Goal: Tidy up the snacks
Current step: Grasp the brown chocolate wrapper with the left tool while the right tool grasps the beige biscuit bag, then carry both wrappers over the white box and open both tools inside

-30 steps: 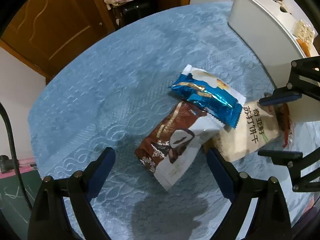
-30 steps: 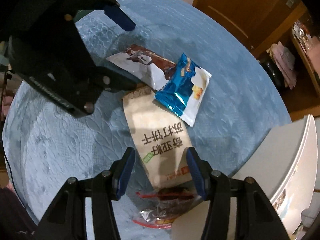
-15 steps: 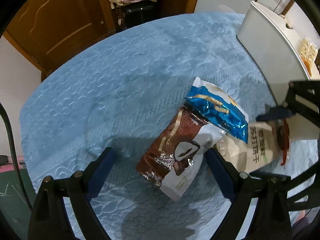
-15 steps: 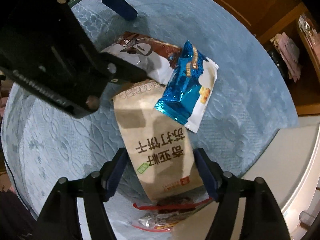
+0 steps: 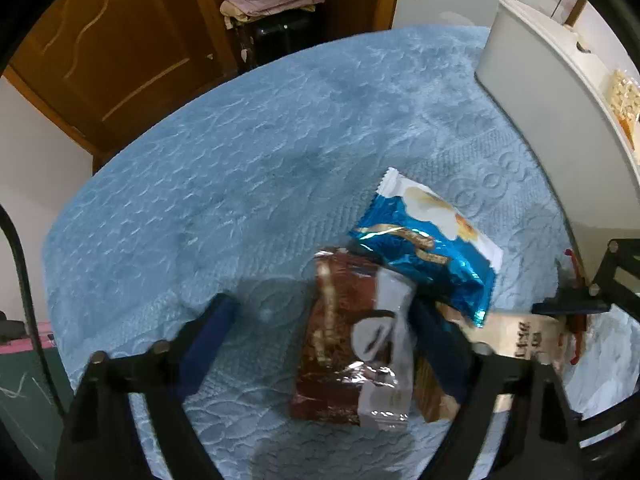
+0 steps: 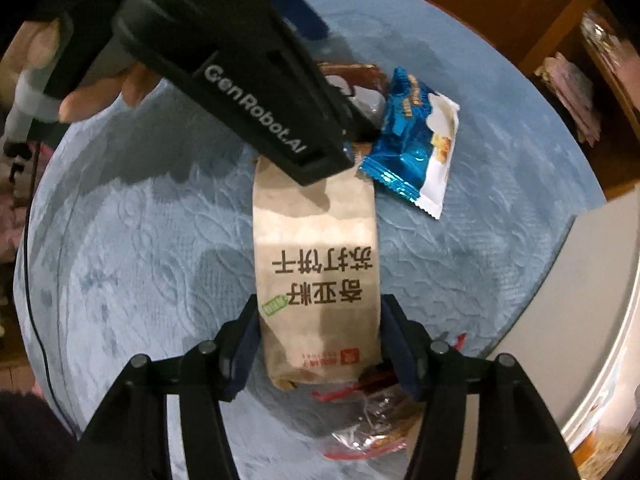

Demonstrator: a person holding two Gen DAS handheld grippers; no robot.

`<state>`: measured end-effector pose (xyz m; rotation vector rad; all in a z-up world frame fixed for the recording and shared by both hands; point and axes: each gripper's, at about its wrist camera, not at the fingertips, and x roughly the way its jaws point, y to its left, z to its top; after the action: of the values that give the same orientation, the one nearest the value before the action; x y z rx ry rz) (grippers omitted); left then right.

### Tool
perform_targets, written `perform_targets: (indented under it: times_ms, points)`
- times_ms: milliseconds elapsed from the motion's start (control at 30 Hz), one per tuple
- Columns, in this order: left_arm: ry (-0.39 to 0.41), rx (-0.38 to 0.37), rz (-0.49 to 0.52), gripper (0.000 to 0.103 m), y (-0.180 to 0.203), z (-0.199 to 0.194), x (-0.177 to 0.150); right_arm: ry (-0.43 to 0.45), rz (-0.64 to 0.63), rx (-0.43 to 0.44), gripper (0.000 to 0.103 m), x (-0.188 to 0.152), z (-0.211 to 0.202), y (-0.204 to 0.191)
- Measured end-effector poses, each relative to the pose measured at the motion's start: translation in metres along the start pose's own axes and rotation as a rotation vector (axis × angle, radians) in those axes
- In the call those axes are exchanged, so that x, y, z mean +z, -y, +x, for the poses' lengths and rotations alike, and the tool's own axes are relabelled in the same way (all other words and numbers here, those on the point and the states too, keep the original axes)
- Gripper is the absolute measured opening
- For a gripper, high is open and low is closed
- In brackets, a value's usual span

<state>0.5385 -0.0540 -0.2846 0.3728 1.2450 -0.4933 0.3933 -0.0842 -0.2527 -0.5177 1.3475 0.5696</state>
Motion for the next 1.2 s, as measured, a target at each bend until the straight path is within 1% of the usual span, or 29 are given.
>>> perform_targets:
  times_ms: [33, 67, 133, 167, 200, 267, 433, 567, 600, 633, 700, 800, 833, 867, 933, 1000, 1033, 1067, 1100, 1167, 1200]
  points:
    - [0.01, -0.001, -0.01, 0.064, 0.003, -0.004, -0.003, 0.02, 0.012, -0.004, 0.06, -0.003, -0.001, -0.001]
    - [0.016, -0.004, -0.021, 0.048, 0.004, -0.006, -0.005, 0.037, 0.021, -0.009, 0.059, -0.005, -0.002, -0.002]
    - [0.021, -0.001, -0.051, 0.04, 0.007, -0.014, -0.014, 0.081, 0.041, -0.013, 0.057, -0.015, -0.008, -0.001]
    - [0.015, -0.001, -0.062, 0.039, 0.008, -0.016, -0.019, 0.092, 0.041, -0.016, 0.056, -0.02, -0.008, 0.002]
    - [0.012, 0.005, -0.066, 0.038, 0.009, -0.018, -0.024, 0.107, 0.035, -0.023, 0.056, -0.025, -0.01, -0.001]
    - [0.012, 0.022, -0.076, 0.038, 0.012, -0.026, -0.035, 0.136, 0.046, -0.003, 0.056, -0.034, -0.015, -0.005]
    - [0.044, 0.008, -0.138, 0.038, 0.014, -0.066, -0.073, 0.213, 0.094, 0.065, 0.055, -0.061, -0.038, -0.02]
    - [0.07, 0.012, -0.179, 0.038, 0.018, -0.115, -0.111, 0.269, 0.125, 0.109, 0.055, -0.087, -0.065, -0.024]
    - [0.076, 0.012, -0.185, 0.038, 0.018, -0.126, -0.12, 0.288, 0.143, 0.125, 0.055, -0.097, -0.073, -0.028]
    - [0.086, 0.013, -0.19, 0.038, 0.022, -0.141, -0.128, 0.302, 0.154, 0.139, 0.055, -0.096, -0.077, -0.038]
    - [0.102, 0.019, -0.196, 0.038, 0.03, -0.16, -0.137, 0.348, 0.184, 0.162, 0.055, -0.116, -0.095, -0.045]
    - [0.133, 0.02, -0.197, 0.038, 0.049, -0.196, -0.151, 0.412, 0.224, 0.181, 0.055, -0.134, -0.113, -0.042]
    - [0.148, 0.018, -0.195, 0.038, 0.059, -0.208, -0.154, 0.441, 0.249, 0.185, 0.055, -0.147, -0.126, -0.043]
    - [0.158, 0.016, -0.193, 0.038, 0.062, -0.216, -0.156, 0.459, 0.262, 0.189, 0.055, -0.15, -0.129, -0.037]
    - [0.186, 0.005, -0.187, 0.038, 0.078, -0.239, -0.154, 0.514, 0.313, 0.192, 0.055, -0.171, -0.153, -0.03]
    - [0.216, -0.008, -0.182, 0.038, 0.103, -0.261, -0.152, 0.553, 0.358, 0.184, 0.056, -0.182, -0.166, -0.023]
    - [0.233, -0.019, -0.175, 0.038, 0.115, -0.27, -0.147, 0.578, 0.4, 0.182, 0.056, -0.195, -0.178, -0.017]
    - [0.243, -0.023, -0.169, 0.038, 0.123, -0.273, -0.143, 0.591, 0.423, 0.183, 0.056, -0.2, -0.182, -0.01]
    - [0.258, -0.029, -0.157, 0.038, 0.135, -0.278, -0.135, 0.618, 0.463, 0.179, 0.056, -0.211, -0.192, -0.002]
    - [0.282, -0.038, -0.138, 0.038, 0.156, -0.287, -0.122, 0.653, 0.518, 0.161, 0.056, -0.216, -0.2, 0.02]
    - [0.294, -0.044, -0.129, 0.038, 0.169, -0.291, -0.113, 0.676, 0.554, 0.145, 0.056, -0.227, -0.209, 0.03]
